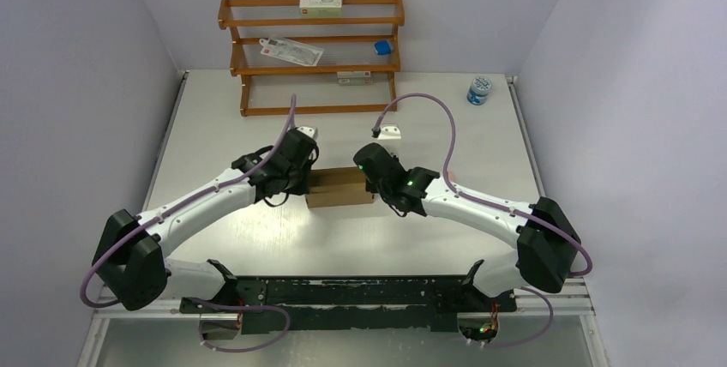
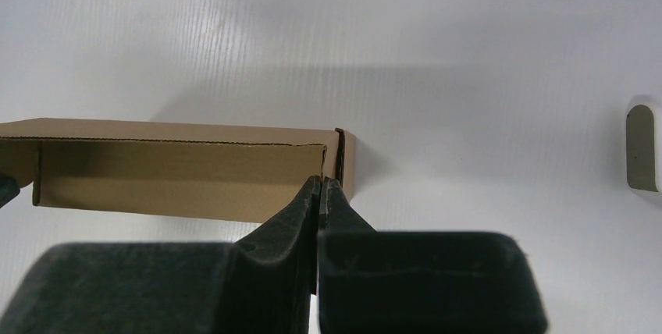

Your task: Fold the paper box

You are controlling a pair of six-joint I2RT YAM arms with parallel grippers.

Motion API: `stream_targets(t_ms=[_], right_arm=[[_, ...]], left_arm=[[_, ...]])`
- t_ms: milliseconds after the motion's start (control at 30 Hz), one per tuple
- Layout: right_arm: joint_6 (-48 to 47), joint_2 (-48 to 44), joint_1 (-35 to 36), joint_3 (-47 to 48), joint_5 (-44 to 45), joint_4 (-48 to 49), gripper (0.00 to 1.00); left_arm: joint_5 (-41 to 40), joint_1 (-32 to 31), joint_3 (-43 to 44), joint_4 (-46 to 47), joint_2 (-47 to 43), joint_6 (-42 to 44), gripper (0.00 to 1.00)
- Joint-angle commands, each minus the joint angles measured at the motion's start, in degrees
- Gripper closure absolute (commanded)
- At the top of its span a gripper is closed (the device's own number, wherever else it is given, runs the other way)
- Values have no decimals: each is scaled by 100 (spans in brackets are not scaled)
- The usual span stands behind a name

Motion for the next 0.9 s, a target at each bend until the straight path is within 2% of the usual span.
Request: stream_targets(t_ms=[0,233,600,733,867], right_arm=[[112,-6,36,-100,-99,16,99],[158,-1,36,-149,-165,84,99],[193,23,45,-177,-221,107,99],[173,-89,40,-167,-220,71,91],[101,-324,34,-193,-264,111,77]], left_arm=[[13,-56,57,-103,105,-20,95],[501,-56,-347,444,13,-306,95],[348,-65,-541,455,-52,-415,95],[394,-64,-693,555,-308,-480,92],[264,-55,-668,542,-649,-497,77]])
